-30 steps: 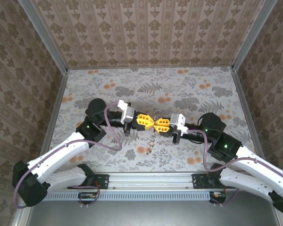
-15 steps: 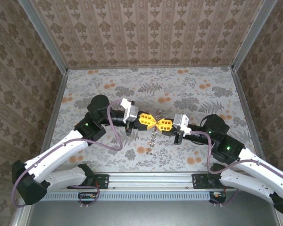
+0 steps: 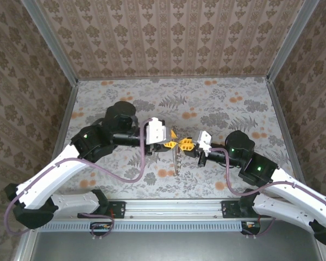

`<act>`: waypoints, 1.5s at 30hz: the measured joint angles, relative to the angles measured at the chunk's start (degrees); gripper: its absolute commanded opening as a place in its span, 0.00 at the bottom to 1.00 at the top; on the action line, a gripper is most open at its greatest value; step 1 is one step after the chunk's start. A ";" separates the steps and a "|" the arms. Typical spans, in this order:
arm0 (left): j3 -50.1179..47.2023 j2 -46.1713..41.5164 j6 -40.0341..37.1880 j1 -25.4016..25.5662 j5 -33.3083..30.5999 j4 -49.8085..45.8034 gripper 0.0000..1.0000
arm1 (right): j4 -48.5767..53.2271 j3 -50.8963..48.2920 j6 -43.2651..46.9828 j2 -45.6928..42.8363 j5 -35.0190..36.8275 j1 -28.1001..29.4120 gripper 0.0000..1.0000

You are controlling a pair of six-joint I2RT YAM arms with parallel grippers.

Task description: Put the keys on the keyring

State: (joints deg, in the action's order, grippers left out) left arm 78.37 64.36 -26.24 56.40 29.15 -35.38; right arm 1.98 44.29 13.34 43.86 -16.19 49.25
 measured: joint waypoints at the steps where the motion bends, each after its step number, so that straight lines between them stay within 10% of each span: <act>1: 0.17 1.01 -0.35 0.35 -0.85 -1.01 0.23 | 0.00 0.22 0.00 0.13 0.17 0.07 0.00; 7: 1.20 4.07 -1.05 1.40 -4.39 -5.42 0.21 | 1.88 0.66 0.22 1.42 1.22 0.31 0.00; 12: 2.03 4.55 -1.81 1.75 -6.14 -6.67 0.00 | 2.36 0.66 0.37 1.62 1.60 0.31 0.00; 21: 1.84 4.44 -1.75 1.66 -6.34 -6.21 0.00 | 2.51 0.66 0.42 1.57 2.12 0.52 0.01; 45: -17.55 -6.80 9.81 -6.25 17.25 22.36 0.00 | -2.08 1.36 0.24 1.25 -7.85 0.61 0.15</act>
State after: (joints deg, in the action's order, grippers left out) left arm 60.82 57.56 -16.43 50.15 46.39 -13.02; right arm -0.10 45.65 13.58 45.10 -24.03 49.87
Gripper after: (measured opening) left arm 0.045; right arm 0.140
